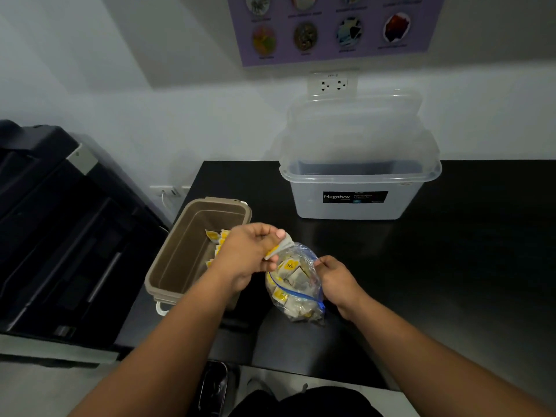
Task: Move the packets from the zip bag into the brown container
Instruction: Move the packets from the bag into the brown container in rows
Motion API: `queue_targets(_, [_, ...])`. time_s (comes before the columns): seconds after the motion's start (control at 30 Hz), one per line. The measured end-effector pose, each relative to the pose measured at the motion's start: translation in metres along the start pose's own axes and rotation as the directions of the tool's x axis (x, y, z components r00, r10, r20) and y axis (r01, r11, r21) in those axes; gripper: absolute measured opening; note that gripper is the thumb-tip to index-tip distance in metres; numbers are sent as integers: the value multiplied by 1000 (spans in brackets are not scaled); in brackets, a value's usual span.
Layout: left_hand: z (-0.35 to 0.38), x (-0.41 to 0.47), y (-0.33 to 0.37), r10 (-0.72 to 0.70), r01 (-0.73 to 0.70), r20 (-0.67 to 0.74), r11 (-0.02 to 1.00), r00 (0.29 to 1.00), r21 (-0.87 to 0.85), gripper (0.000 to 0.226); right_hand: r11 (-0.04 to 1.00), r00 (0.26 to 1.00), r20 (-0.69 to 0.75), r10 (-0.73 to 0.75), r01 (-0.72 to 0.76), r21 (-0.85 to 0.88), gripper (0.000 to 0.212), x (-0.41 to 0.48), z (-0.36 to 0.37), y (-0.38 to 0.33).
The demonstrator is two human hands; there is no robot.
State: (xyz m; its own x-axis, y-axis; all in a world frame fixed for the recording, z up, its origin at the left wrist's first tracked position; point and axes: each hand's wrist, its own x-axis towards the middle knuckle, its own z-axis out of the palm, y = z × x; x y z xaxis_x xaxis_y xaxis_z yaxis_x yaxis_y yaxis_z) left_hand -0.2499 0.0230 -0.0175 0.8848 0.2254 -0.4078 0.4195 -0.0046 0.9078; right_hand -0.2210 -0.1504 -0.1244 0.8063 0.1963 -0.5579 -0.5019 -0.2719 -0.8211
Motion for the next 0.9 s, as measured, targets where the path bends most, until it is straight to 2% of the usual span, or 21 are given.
queue_targets(0.13, [-45,4,26,21,-23,33,999,999,46,10,1000,999,-40,26,-26,4,23,2,7,-5])
queue_targets(0.3, [-105,24,44,-75,59,54,967,996,246,13,999,996,-83,40,-38,22,23,1,19,-10])
queue_targets(0.43, [-136,45,46,-112,68,75,892,991,447,15,998,992,-117,55,-51,35,22,-1,27,-11])
queue_targets(0.47, [-141,50,46,-84,18,89,818,993,574,19,998,990,-125,58,-53,43,22,-2,29,-11])
queue_targets(0.5, [-145,55,45,-38,-59,116,684,992,727,23,997,989,-132,61,-55,51,22,-3,31,-12])
queue_targets(0.53, [-147,60,44,-1,-136,158,504,987,853,29,997,988,-143,65,-57,59,22,-4,34,-12])
queue_targets(0.6, [-143,68,42,30,-231,229,175,973,957,41,996,984,-165,66,-56,65,22,-5,37,-12])
queue_targets(0.67, [-138,78,35,7,-239,239,-28,971,971,47,997,981,-183,61,-49,67,23,-5,42,-12])
queue_targets(0.77, [-139,91,18,0,-249,252,-167,968,954,38,997,977,-209,50,-37,69,24,-4,48,-10])
queue_targets(0.9, [-145,104,1,18,-301,310,-199,950,933,42,994,972,-231,45,-21,104,23,-2,55,-7])
